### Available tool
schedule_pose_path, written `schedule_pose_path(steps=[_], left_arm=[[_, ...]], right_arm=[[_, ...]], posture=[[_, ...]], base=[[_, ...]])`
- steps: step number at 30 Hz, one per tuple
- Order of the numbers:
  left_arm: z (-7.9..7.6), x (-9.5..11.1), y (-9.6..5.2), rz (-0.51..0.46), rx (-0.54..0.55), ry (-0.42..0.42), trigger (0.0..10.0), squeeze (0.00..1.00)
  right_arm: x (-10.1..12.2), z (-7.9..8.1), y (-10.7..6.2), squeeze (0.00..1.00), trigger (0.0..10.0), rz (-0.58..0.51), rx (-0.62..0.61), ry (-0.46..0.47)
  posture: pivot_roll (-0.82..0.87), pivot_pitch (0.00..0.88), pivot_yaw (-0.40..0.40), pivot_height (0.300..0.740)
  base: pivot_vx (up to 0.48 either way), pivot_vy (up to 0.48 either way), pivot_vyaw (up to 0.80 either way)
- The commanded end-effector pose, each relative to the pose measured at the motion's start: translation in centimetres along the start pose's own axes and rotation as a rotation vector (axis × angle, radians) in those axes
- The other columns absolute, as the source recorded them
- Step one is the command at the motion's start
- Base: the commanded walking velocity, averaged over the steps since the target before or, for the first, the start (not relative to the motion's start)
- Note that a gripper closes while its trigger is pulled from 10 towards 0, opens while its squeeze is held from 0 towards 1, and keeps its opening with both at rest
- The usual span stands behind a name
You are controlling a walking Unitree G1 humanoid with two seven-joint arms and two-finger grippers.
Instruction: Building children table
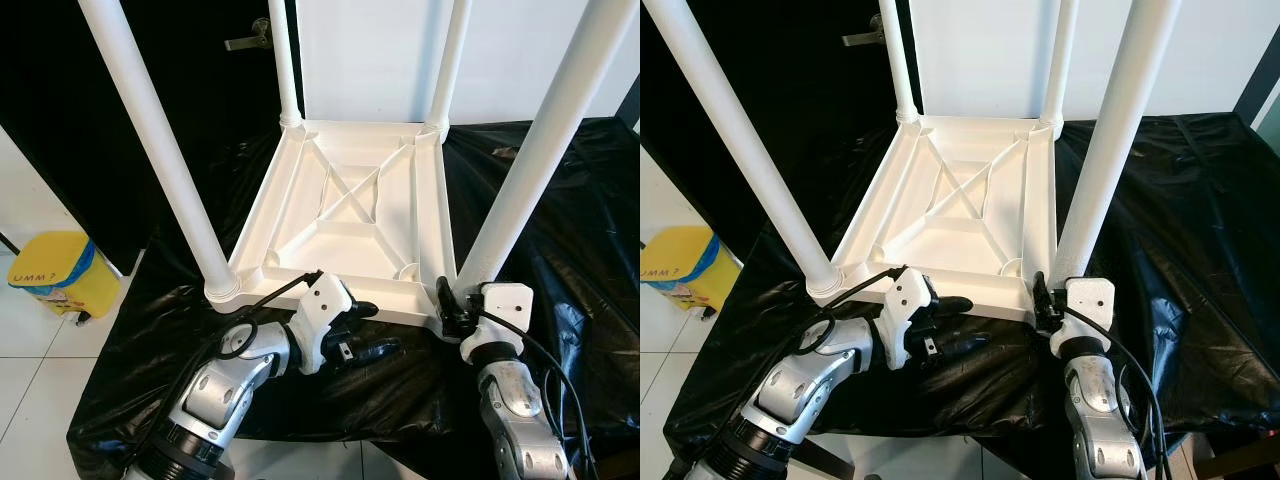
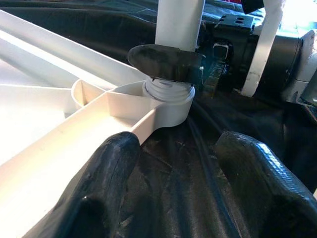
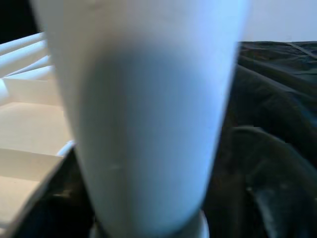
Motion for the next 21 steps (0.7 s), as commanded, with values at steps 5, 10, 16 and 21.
schedule_pose_path(steps=[5, 10, 16, 21], left_arm=[[0.3, 0.2, -0.1, 0.002, 0.009, 0.002, 10.0, 0.00], [0.2, 0.2, -0.2, 0.006, 0.001, 0.000, 10.0, 0.00], [0.5, 0.3, -0.1, 0.007, -0.003, 0.009, 10.0, 0.00], [0.7, 0.4, -0.3, 0.008, -0.002, 0.015, 10.0, 0.00]], right_arm=[[0.4, 0.2, -0.5, 0.58, 10.0, 0.002, 0.095, 0.027], [0.9, 0.5, -1.0, 0.00, 10.0, 0.018, 0.251, 0.046], [1.6, -0.1, -0.5, 0.00, 10.0, 0.041, 0.421, -0.011], [2.2, -1.6, 0.8, 0.00, 10.0, 0.076, 0.523, -0.082]], posture=[[-0.20, 0.029, 0.038, 0.740], [-0.20, 0.035, 0.046, 0.740], [-0.20, 0.038, 0.054, 0.740], [-0.19, 0.035, 0.055, 0.740]], base=[[0.000, 0.000, 0.00], [0.000, 0.000, 0.00], [0.000, 0.000, 0.00], [0.000, 0.000, 0.00]])
Point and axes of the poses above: a point about 5 cm out from each wrist's last joint towards the gripper, its own y axis pointing out of the wrist towards the gripper, its own x axis along the axis of the wrist's last joint, z = x × y, the point moved 2 cm from there along y, pointing out of the wrist towards the gripper, and after that the axes turned 9 degrees about y, right-handed, at the moved point
